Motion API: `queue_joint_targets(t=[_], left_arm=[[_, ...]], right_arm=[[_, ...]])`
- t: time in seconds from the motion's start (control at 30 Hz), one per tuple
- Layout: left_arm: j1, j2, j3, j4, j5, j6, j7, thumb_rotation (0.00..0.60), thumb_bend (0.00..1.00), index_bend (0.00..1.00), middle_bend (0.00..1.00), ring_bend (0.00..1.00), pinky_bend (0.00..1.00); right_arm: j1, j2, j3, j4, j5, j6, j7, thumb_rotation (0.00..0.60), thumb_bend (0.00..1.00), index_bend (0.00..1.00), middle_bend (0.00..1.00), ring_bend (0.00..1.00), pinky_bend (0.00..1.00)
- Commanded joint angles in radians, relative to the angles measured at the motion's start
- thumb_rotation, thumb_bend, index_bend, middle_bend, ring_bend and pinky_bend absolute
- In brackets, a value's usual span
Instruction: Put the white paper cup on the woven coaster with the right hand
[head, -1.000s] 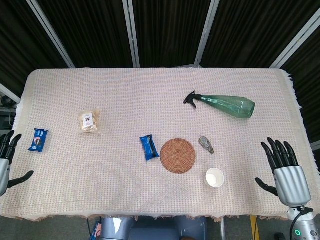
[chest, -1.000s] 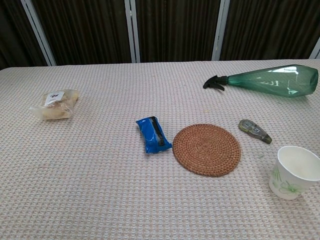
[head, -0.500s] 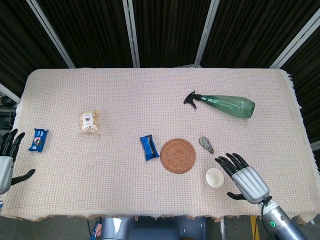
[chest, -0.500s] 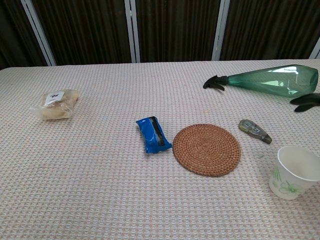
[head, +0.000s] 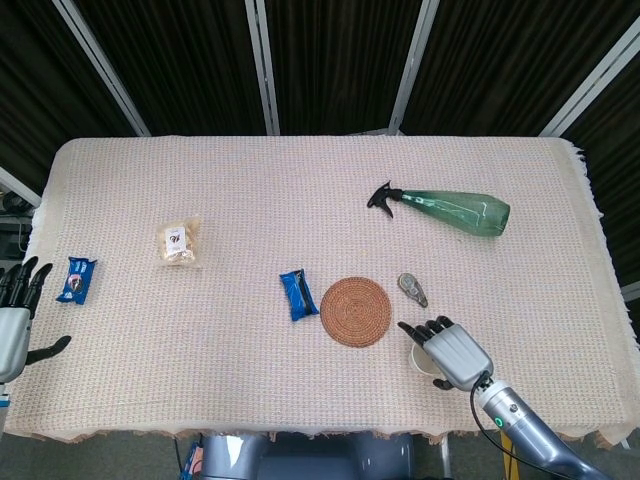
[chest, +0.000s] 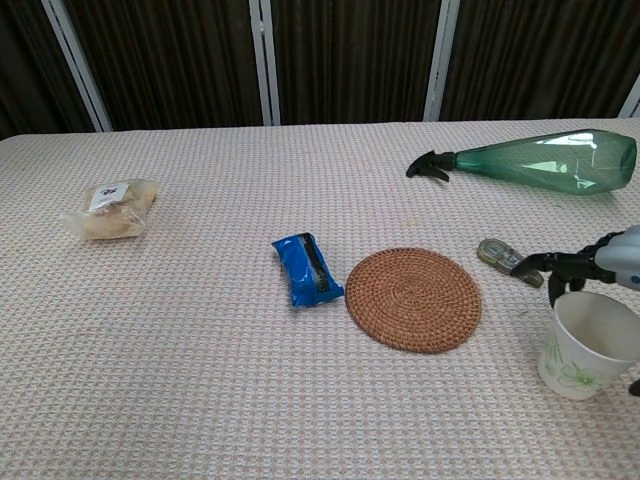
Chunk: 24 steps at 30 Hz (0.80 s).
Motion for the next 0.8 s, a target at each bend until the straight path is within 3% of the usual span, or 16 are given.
queue_joint_targets(t=[0.03, 0.23, 0.43, 0.6, 0.8], left_arm=[[0.000, 0.002, 0.001, -0.003, 0.000, -0.001, -0.002, 0.600, 0.00, 0.00, 0.00, 0.00, 0.00], [0.000, 0.003, 0.004, -0.006, 0.003, -0.004, 0.000, 0.600, 0.00, 0.00, 0.00, 0.00, 0.00], [-0.001, 0.005, 0.002, -0.006, -0.002, -0.007, -0.002, 0.600, 0.00, 0.00, 0.00, 0.00, 0.00], [-0.006, 0.005, -0.002, -0.004, -0.015, -0.019, -0.002, 0.600, 0.00, 0.00, 0.00, 0.00, 0.00], [-0.014, 0.005, -0.014, 0.002, -0.045, -0.037, -0.006, 0.600, 0.00, 0.00, 0.00, 0.00, 0.00]], right_arm=[[0.004, -0.011, 0.007, 0.000, 0.041, -0.011, -0.027, 0.600, 0.07, 0.23, 0.44, 0.41, 0.32], [0.005, -0.020, 0.009, -0.016, 0.064, 0.000, 0.008, 0.600, 0.17, 0.29, 0.49, 0.45, 0.32], [0.027, -0.024, 0.040, -0.037, 0.069, 0.017, 0.022, 0.600, 0.18, 0.29, 0.49, 0.44, 0.32], [0.089, -0.033, 0.116, -0.082, 0.127, -0.004, -0.027, 0.600, 0.18, 0.28, 0.49, 0.43, 0.32], [0.182, -0.084, 0.203, -0.082, 0.286, -0.052, -0.149, 0.600, 0.18, 0.28, 0.49, 0.43, 0.32]])
